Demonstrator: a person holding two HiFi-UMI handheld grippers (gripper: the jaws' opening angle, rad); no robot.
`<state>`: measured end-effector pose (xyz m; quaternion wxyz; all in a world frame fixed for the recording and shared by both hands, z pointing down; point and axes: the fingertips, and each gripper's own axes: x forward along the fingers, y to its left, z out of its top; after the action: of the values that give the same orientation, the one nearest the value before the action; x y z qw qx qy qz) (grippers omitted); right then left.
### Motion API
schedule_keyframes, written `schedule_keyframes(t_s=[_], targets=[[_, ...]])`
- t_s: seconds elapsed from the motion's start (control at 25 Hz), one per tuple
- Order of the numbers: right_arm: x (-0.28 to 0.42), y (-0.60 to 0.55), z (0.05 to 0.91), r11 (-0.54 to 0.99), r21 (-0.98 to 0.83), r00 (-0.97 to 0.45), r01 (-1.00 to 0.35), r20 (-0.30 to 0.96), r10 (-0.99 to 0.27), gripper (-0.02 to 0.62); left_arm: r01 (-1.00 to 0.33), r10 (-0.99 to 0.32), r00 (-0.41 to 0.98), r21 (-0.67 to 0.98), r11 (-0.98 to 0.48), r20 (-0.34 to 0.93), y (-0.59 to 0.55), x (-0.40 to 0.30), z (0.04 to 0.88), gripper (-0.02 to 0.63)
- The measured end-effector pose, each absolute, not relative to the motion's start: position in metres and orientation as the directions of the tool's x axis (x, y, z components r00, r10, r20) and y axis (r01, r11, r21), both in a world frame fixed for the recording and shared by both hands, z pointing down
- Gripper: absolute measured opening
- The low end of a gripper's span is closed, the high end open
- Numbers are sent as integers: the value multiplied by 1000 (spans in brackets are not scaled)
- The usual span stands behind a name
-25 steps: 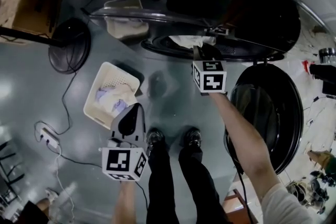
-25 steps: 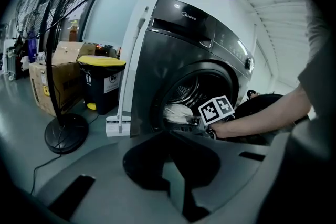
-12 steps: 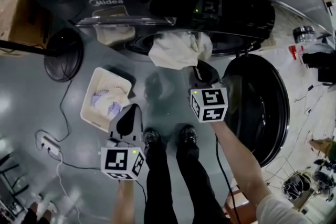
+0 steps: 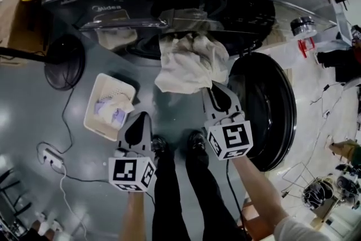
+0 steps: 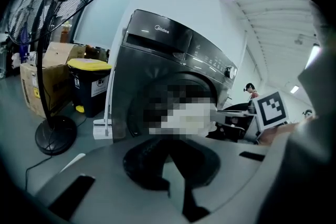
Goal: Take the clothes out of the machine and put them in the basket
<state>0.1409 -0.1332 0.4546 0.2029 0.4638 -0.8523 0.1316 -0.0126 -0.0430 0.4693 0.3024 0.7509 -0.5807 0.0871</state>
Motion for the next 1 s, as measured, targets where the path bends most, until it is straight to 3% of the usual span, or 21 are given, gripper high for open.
schedule_keyframes(t_s=[0.6,1.0], targets=[[90,-75,350,681,-28,-647,-732,344,-681,48,-932,-866,203,361,-28,458,-14,-50,446,17],[58,-53,259,741,-33,-724,-670,249,-643,48,-940,-908,104,339,44,406,0,-88,382,18]])
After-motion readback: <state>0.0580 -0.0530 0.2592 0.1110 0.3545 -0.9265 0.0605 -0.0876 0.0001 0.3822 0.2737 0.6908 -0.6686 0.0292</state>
